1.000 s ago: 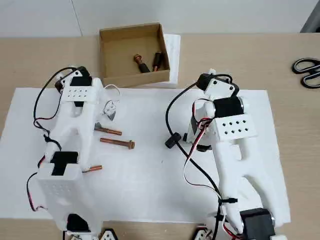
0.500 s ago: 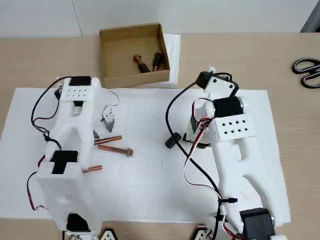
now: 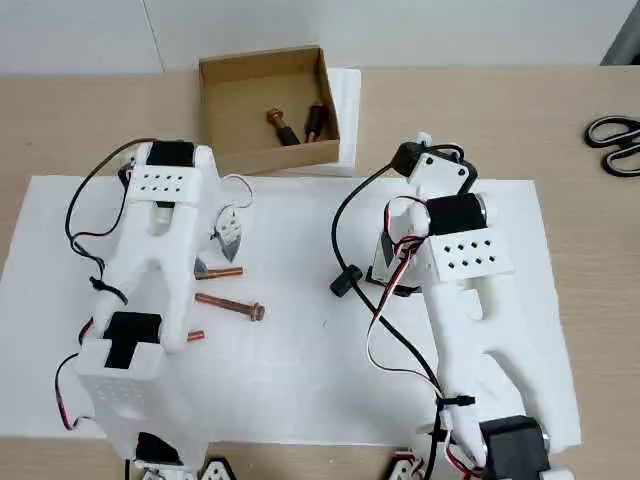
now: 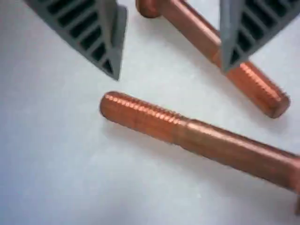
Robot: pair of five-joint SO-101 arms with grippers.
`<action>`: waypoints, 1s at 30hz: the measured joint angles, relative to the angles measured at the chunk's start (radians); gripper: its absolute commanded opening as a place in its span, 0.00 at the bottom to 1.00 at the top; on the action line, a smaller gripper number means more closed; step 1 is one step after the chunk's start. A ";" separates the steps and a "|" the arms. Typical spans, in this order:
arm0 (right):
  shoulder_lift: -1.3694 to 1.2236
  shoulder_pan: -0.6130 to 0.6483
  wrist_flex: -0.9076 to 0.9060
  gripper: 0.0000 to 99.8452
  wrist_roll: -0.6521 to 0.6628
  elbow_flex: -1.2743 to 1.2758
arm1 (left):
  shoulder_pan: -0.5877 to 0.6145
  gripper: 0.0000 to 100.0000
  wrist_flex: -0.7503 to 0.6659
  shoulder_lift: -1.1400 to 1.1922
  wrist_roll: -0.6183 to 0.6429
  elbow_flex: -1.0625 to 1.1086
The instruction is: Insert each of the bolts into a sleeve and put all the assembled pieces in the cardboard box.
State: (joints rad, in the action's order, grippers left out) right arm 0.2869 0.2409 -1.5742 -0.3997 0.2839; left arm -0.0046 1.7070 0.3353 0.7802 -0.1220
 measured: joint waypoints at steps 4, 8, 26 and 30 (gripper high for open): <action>0.000 0.000 0.000 0.00 0.000 0.000 | -0.009 0.14 0.000 0.000 -0.003 0.041; 0.000 0.000 0.000 0.00 0.000 0.000 | -0.009 0.14 0.017 0.000 -0.078 0.046; 0.000 0.000 0.017 0.00 0.000 0.000 | 0.133 0.19 0.020 -0.008 -0.244 0.041; 0.000 0.000 0.018 0.00 0.000 0.000 | 0.143 0.19 0.021 -0.008 -0.261 -0.021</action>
State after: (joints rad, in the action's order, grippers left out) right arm 0.2869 0.2409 -1.5558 -0.3997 0.2839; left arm 0.1381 1.7285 0.3276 0.5194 -0.1435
